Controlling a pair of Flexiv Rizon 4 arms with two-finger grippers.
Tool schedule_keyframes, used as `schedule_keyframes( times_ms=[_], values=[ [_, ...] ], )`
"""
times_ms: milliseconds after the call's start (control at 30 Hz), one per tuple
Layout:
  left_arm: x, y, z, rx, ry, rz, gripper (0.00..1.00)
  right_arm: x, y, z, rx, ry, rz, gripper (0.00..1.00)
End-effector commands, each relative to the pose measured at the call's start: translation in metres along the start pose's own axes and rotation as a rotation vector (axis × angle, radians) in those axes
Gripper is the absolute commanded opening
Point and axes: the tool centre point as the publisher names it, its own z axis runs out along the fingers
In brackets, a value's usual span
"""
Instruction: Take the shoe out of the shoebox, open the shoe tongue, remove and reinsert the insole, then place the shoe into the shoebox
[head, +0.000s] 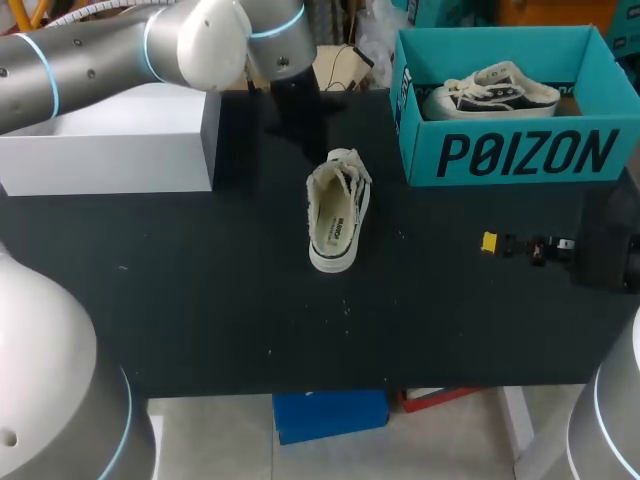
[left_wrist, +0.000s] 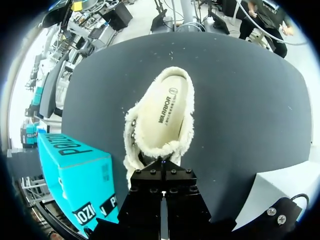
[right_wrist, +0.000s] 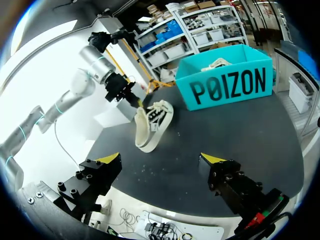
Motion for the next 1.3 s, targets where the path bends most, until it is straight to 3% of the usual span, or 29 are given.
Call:
schedule_keyframes(
  times_ms=[33,467,733,767,800,833,933,1000,1300],
  values=[
    [-0.002,0.0,0.013,0.016,-0.01,0.004,0.0,0.0,0.0,-0.001,-0.001,0.002,0.001,1.0],
    [-0.001,-0.021,0.035,0.084,-0.007,0.014,0.0,0.0,0.0,-0.001,-0.001,0.002,0.001,1.0],
    [0.001,-0.031,0.0,0.058,0.013,0.04,0.0,0.0,0.0,-0.001,-0.001,0.002,0.001,1.0],
    [0.001,-0.033,-0.005,0.056,0.015,0.043,0.04,0.0,0.0,-0.001,-0.001,0.002,0.001,1.0],
    [0.002,-0.035,-0.01,0.051,0.023,0.049,0.18,0.0,0.0,-0.001,-0.001,0.002,0.001,1.0],
    [0.003,-0.036,-0.015,0.049,0.025,0.052,0.25,0.0,0.0,-0.001,-0.001,0.002,0.001,1.0],
    [0.009,-0.038,-0.027,0.036,0.033,0.054,0.28,0.0,0.0,-0.001,-0.001,0.002,0.001,1.0],
    [0.014,-0.04,-0.032,0.034,0.032,0.053,0.48,0.0,0.0,-0.001,-0.001,0.002,0.001,1.0],
    [0.033,-0.043,-0.022,0.014,0.066,0.083,0.48,0.0,0.0,-0.001,-0.001,0.002,0.001,1.0]
  ],
)
